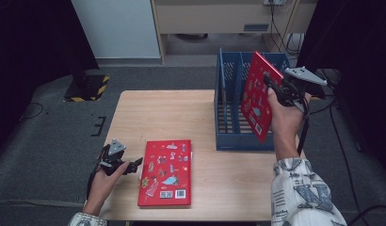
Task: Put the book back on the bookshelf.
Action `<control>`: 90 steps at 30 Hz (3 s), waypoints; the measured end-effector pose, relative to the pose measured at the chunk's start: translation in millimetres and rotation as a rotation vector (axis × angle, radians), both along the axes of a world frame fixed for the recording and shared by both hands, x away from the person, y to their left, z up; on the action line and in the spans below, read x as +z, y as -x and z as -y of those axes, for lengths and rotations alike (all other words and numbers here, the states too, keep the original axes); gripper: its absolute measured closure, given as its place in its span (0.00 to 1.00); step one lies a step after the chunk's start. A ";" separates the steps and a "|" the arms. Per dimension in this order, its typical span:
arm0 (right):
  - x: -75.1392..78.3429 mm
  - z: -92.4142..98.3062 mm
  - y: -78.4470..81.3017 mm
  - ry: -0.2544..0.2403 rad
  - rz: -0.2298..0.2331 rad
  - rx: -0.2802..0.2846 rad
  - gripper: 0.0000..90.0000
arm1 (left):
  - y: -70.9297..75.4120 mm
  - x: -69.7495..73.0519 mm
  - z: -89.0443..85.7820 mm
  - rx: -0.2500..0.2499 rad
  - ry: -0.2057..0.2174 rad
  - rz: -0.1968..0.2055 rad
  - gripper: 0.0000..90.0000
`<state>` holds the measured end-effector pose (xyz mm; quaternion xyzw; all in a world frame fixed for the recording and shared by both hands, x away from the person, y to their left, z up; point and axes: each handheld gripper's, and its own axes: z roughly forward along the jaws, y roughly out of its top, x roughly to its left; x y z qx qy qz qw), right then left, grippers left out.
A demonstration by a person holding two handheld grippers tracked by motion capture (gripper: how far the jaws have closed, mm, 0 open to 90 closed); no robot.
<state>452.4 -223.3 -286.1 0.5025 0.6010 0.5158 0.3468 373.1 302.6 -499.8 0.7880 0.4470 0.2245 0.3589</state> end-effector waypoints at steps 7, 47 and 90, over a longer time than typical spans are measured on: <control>5.8 -4.5 -9.6 0.013 0.007 -0.013 0.89 | 0.3 0.7 -0.8 -0.001 0.009 0.002 0.04; -9.2 -7.8 -46.2 0.022 0.020 -0.067 0.89 | 0.7 1.5 -0.9 -0.005 -0.003 0.011 0.04; -75.1 -23.0 -76.9 0.052 -0.047 -0.079 0.89 | -0.3 0.5 1.9 -0.024 -0.014 0.010 0.04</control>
